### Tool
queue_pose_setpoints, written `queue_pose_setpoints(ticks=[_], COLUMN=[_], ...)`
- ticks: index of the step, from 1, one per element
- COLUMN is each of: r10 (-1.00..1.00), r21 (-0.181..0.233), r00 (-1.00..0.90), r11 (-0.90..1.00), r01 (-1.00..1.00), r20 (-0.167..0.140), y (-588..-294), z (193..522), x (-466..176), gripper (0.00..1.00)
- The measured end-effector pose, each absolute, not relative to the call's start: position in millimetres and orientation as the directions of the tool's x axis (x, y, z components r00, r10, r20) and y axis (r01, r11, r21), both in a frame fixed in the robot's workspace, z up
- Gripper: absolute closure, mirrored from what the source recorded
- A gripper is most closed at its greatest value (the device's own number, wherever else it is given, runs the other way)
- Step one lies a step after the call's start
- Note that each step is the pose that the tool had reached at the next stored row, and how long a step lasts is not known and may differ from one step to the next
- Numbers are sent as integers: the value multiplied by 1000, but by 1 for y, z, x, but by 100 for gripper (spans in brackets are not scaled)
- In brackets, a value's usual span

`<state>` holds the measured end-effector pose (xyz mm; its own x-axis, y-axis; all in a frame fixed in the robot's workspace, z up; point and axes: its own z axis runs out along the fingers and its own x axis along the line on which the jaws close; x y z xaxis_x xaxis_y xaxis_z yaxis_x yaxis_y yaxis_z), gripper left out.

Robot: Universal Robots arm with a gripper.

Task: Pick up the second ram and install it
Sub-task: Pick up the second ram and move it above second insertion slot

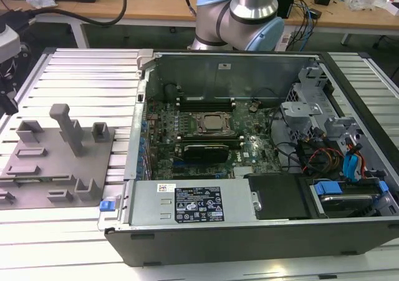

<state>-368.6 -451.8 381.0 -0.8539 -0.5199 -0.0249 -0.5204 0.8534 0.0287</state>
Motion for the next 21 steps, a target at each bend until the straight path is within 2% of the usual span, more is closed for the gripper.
queue_pose_setpoints(ticks=[21], r10=[-746], r21=[29], r00=[-665], r11=[665], r01=[-747], r20=[-25], y=[-452], z=[381], x=[-369], gripper=[89])
